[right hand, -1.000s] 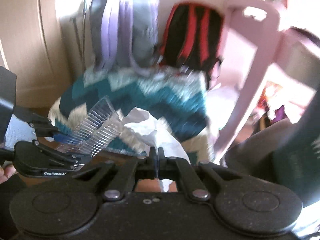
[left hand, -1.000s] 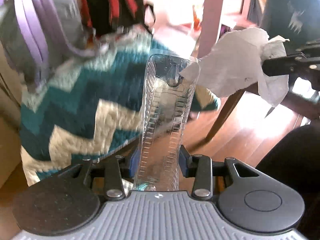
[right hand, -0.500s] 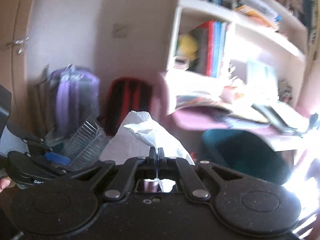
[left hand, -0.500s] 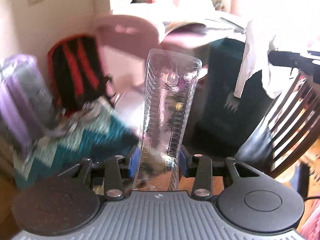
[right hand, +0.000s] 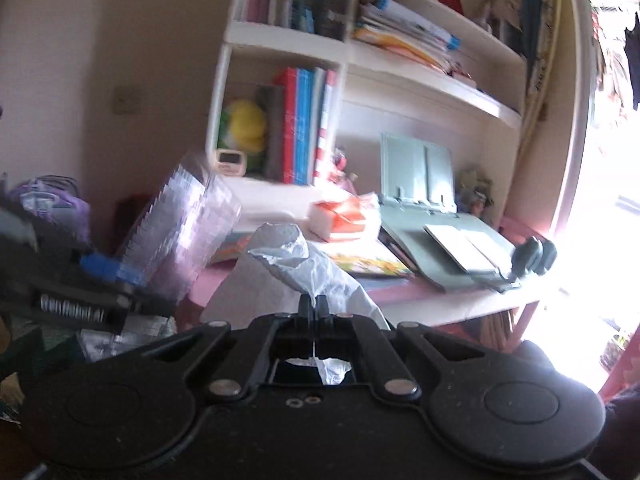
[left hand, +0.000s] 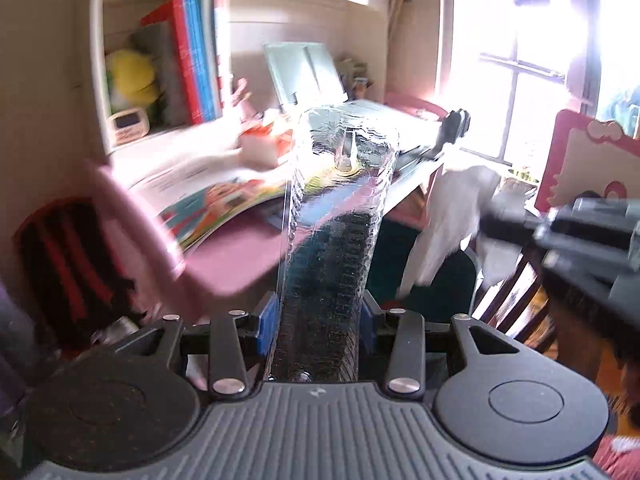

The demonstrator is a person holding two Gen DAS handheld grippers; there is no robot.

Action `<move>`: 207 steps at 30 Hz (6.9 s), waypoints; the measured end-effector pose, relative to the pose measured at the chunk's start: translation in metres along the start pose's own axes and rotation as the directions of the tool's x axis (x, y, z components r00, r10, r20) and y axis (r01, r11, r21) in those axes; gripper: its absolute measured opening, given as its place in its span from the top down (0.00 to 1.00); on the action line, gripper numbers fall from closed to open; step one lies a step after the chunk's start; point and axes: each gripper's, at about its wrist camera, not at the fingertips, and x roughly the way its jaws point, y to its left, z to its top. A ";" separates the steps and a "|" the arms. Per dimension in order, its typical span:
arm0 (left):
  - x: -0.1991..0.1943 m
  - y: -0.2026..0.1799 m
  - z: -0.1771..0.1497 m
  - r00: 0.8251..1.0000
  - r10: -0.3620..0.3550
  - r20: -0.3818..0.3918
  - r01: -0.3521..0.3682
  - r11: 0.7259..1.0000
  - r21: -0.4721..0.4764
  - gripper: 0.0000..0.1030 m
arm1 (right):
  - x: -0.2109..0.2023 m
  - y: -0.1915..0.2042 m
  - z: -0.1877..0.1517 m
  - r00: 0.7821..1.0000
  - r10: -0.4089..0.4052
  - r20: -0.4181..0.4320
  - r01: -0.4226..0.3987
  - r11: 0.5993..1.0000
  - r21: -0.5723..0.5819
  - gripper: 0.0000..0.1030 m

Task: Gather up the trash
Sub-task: 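Lift the bottle and white bag and carry them over the teal bin, then open both grippers to drop the bottle and white bag into the bin, then move both open grippers back down to the trash under the stool, then grasp the Merry Christmas tote bag with left gripper while right gripper grasps the snack stick packet, then lift the tote bag and snack packet and carry them over the teal bin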

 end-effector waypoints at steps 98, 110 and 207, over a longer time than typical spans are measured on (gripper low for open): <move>-0.114 0.325 -0.365 0.922 0.242 -0.301 -0.343 0.872 -0.350 0.19 | 0.069 0.417 -0.164 0.653 0.591 -0.474 -0.662 0.749 0.022 0.44; 0.006 0.405 -0.503 0.858 0.117 -0.501 -0.335 0.865 -0.372 0.12 | 0.159 0.499 -0.315 0.513 0.487 -0.707 -0.724 0.688 -0.051 0.44; -0.020 0.270 -0.374 0.859 0.163 -0.485 -0.323 0.908 -0.266 0.96 | 0.075 0.328 -0.204 0.732 0.452 -0.509 -0.488 0.870 0.071 0.83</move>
